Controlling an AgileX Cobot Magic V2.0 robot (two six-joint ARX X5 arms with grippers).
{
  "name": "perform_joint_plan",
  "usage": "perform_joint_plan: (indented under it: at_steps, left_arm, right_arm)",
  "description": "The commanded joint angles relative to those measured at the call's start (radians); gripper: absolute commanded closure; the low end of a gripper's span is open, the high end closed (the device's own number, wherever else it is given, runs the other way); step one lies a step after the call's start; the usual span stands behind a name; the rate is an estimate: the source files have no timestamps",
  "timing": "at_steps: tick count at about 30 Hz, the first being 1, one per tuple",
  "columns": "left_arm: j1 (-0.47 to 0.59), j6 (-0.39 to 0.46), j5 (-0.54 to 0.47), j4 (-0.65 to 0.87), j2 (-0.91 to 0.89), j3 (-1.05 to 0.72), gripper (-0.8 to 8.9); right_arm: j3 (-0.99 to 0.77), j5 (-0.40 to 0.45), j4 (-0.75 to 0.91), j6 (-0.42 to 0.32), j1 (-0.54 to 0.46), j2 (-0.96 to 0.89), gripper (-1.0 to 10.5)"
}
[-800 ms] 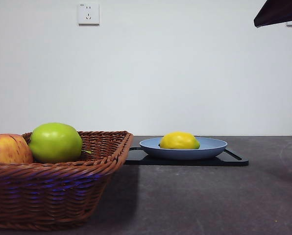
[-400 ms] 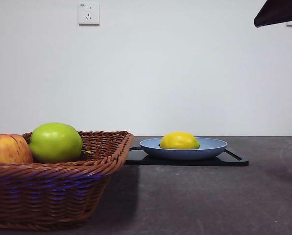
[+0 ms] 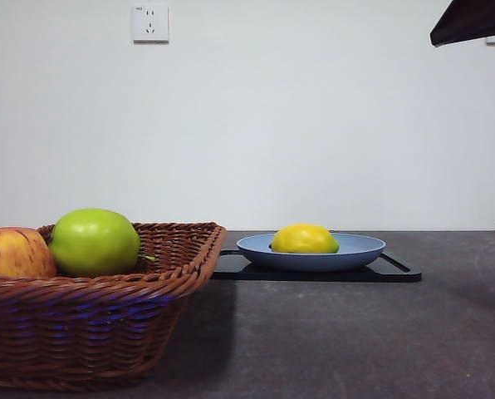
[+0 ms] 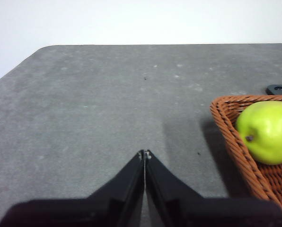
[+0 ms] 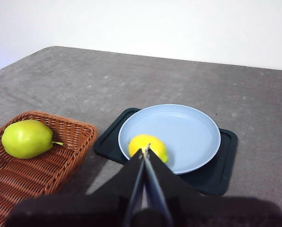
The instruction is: Take the lemon from the basket,put the lemon in the plate,hand out the plate
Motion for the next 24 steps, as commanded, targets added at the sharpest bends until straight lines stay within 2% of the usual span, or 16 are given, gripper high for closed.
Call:
perform_joint_plan:
  at_steps: [1, 20, 22, 24]
  left_arm:
    - [0.01, -0.006, 0.0, -0.007, -0.002, -0.005, 8.05]
    - [0.009, -0.007, -0.002, -0.007, -0.002, -0.005, 8.05]
    - [0.009, -0.007, -0.002, -0.007, -0.002, -0.005, 8.05]
    - [0.009, -0.007, -0.002, -0.007, -0.002, -0.005, 8.05]
  right_arm:
    - [0.009, -0.001, 0.013, 0.01, 0.006, 0.004, 9.4]
    - [0.009, 0.0, 0.013, 0.008, 0.006, 0.004, 9.4]
    - [0.009, 0.023, 0.011, -0.076, 0.005, 0.001, 9.4]
    - [0.008, 0.056, -0.032, -0.109, -0.013, -0.033, 9.4]
